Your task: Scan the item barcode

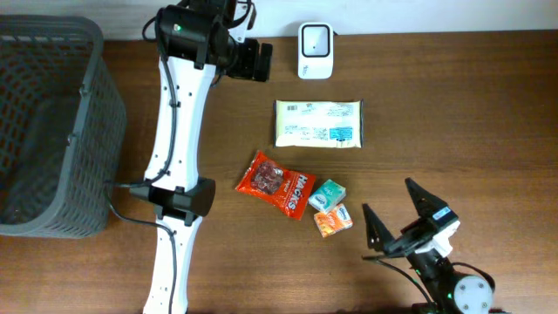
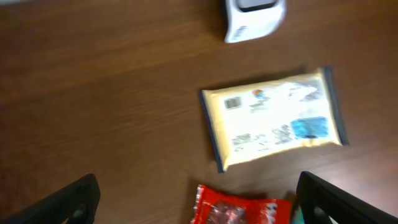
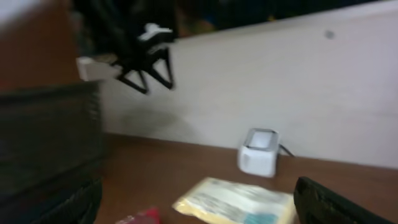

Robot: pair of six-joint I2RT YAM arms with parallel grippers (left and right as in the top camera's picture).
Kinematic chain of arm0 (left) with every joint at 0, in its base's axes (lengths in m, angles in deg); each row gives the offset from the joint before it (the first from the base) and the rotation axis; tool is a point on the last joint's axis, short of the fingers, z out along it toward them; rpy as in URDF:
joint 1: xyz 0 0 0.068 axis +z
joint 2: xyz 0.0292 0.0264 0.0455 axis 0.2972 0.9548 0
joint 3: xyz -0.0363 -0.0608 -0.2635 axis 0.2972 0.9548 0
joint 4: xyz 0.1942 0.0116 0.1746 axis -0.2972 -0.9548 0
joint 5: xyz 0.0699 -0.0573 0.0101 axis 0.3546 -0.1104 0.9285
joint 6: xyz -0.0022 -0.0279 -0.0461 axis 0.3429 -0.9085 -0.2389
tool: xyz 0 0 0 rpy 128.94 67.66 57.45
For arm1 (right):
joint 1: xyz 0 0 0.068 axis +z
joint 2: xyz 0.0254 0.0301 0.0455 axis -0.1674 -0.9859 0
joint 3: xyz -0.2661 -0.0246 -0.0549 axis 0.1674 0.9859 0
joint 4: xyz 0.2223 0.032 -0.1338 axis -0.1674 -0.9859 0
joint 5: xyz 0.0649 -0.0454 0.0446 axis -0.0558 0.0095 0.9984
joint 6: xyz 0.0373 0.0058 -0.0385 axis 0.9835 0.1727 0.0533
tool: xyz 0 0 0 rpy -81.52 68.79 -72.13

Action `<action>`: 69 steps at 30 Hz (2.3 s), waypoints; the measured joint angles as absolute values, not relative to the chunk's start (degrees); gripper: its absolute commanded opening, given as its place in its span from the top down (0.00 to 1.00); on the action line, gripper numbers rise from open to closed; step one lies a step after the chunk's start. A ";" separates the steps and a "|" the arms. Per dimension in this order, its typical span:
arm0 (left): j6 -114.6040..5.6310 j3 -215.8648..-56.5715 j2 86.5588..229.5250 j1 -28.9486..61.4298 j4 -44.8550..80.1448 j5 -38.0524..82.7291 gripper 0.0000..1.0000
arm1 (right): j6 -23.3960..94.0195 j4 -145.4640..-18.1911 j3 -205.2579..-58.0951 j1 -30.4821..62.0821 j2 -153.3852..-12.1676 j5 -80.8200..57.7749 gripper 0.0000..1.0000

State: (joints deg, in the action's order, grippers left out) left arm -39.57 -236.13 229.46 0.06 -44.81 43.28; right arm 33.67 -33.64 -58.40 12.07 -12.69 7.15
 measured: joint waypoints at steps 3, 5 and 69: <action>-38.59 -235.97 225.94 -0.03 -44.81 42.77 0.01 | 38.70 -26.04 -58.44 12.07 -12.67 9.12 0.02; -38.37 -235.91 222.66 0.21 -44.83 42.77 0.01 | 40.62 -25.38 -59.14 12.07 -12.65 9.95 0.02; -42.72 -161.44 218.99 -0.16 2.18 27.65 0.13 | 33.48 -85.66 -118.25 -2.64 -89.45 -1.37 0.02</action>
State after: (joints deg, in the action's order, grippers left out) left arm -42.72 -161.44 218.99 -0.16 2.18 27.65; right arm 33.48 -85.66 -118.25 -2.64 -89.45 -1.37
